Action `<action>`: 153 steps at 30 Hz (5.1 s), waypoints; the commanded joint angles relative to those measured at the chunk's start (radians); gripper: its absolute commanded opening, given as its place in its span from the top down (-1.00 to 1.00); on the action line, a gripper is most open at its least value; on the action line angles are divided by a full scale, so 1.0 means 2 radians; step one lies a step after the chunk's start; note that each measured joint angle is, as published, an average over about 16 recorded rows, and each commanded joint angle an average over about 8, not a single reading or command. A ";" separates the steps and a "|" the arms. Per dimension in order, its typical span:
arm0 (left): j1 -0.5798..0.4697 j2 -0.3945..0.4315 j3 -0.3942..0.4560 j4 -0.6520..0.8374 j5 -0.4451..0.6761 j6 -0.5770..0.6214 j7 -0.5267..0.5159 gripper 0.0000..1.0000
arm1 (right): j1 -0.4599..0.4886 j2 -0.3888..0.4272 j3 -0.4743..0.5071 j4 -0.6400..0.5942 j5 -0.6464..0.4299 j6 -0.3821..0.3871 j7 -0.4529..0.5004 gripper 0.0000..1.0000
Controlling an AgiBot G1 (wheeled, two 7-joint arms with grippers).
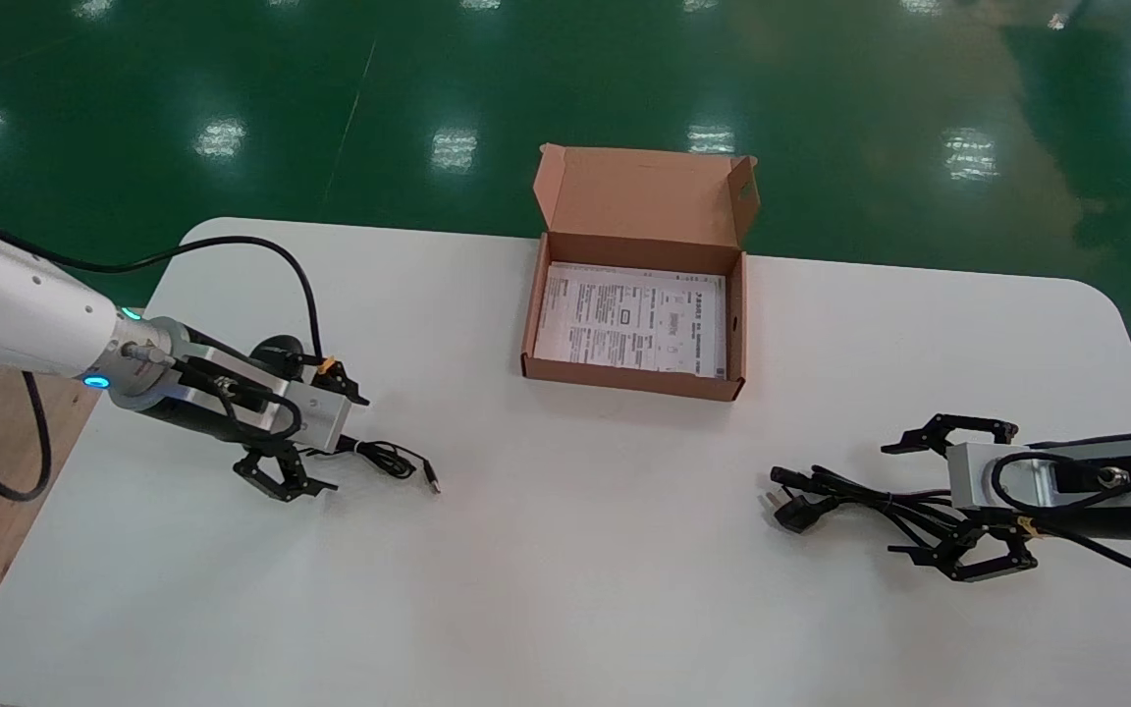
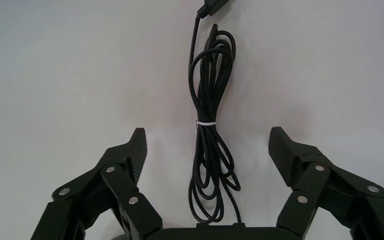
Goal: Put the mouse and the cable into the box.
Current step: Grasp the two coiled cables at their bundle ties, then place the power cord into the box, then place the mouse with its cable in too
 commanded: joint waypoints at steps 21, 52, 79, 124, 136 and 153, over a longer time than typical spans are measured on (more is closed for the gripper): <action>0.001 -0.001 0.001 -0.003 0.001 0.002 0.000 1.00 | -0.001 0.003 -0.001 0.006 0.000 -0.001 0.001 1.00; -0.153 -0.070 -0.091 -0.063 -0.127 0.052 0.031 1.00 | 0.088 -0.057 0.033 0.051 0.037 0.085 0.019 1.00; -0.229 -0.041 -0.142 -0.088 -0.189 -0.034 0.059 1.00 | 0.059 -0.228 0.031 -0.036 0.036 0.200 -0.050 0.40; 0.056 0.085 -0.063 -0.203 -0.289 -0.189 0.001 1.00 | 0.232 0.049 -0.001 -0.072 -0.010 0.124 -0.008 -1.00; 0.107 0.081 0.047 -0.219 -0.355 -0.250 -0.138 1.00 | 0.252 0.090 -0.019 -0.071 -0.035 0.127 -0.002 -1.00; 0.084 0.079 0.158 -0.188 -0.339 -0.250 -0.317 -1.00 | 0.273 0.123 -0.040 -0.073 -0.065 0.118 0.009 -1.00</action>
